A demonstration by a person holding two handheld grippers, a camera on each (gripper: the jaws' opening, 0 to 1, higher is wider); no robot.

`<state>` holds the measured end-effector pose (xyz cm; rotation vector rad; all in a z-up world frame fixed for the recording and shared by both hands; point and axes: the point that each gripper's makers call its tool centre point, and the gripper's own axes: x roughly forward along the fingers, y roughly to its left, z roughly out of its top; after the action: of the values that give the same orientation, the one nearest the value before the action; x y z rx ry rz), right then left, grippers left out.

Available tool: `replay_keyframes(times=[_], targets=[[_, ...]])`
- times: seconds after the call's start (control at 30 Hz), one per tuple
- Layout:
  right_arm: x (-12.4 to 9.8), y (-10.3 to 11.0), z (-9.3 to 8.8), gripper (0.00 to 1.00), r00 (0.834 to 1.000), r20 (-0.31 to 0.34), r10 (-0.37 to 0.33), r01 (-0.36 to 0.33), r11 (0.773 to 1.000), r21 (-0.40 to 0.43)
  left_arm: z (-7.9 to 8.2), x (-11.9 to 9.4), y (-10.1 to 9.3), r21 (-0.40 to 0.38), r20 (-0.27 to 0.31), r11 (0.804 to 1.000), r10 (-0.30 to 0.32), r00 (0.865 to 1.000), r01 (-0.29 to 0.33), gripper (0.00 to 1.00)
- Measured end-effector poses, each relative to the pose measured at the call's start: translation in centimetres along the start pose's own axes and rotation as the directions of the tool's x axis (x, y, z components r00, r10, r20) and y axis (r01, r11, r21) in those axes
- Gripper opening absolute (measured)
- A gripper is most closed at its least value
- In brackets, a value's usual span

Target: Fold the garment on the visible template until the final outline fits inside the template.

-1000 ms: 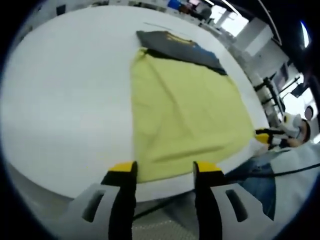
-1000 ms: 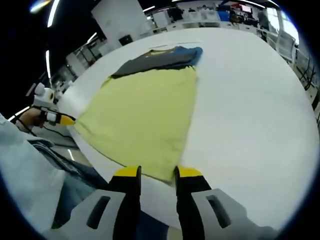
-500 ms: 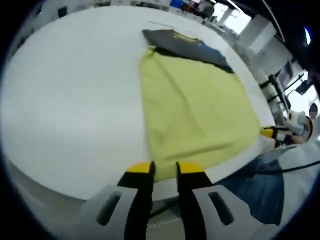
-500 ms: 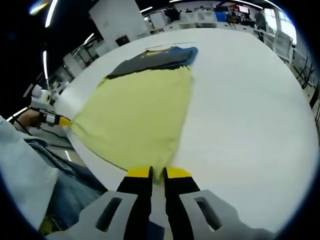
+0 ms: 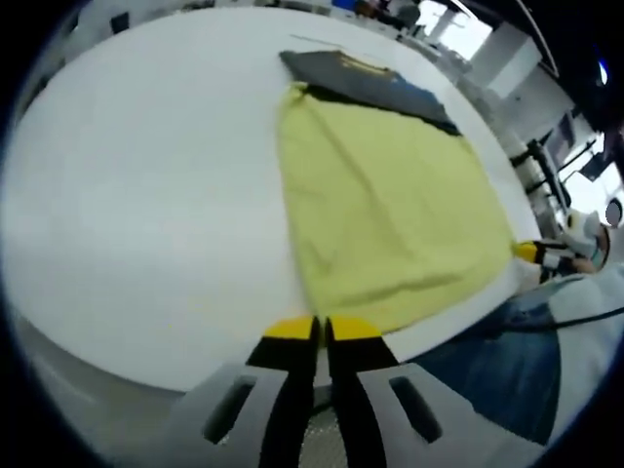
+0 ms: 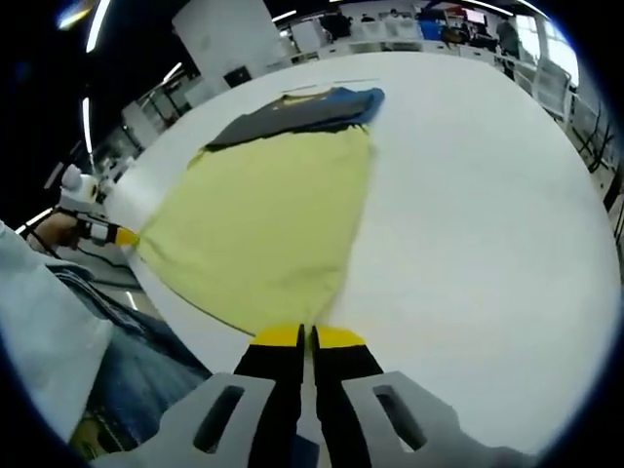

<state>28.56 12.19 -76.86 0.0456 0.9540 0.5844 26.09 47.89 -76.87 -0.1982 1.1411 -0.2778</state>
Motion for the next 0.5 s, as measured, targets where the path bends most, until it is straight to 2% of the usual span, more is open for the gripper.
replay_keyframes(times=[0.17, 0.3, 0.37, 0.5], targets=[[0.00, -0.20, 0.00, 0.04, 1.000, -0.001, 0.006, -0.006, 0.999, 0.037, -0.07, 0.06, -0.09, 0.009, -0.010, 1.000, -0.003, 1.000, 0.003, 0.00], [0.08, -0.05, 0.05, 0.04, 1.000, -0.006, 0.007, -0.007, 1.000, 0.007, -0.04, 0.04, -0.46, 0.018, -0.027, 1.000, -0.002, 1.000, 0.002, 0.00], [0.11, 0.02, 0.10, 0.04, 1.000, -0.008, 0.013, -0.013, 0.999, -0.035, -0.05, 0.03, -0.61, 0.018, -0.031, 1.000, -0.002, 1.000, 0.003, 0.00], [0.10, -0.03, 0.10, 0.03, 1.000, -0.005, 0.016, -0.016, 1.000, -0.009, -0.06, 0.01, -0.81, 0.021, -0.033, 1.000, -0.006, 0.999, 0.006, 0.00]])
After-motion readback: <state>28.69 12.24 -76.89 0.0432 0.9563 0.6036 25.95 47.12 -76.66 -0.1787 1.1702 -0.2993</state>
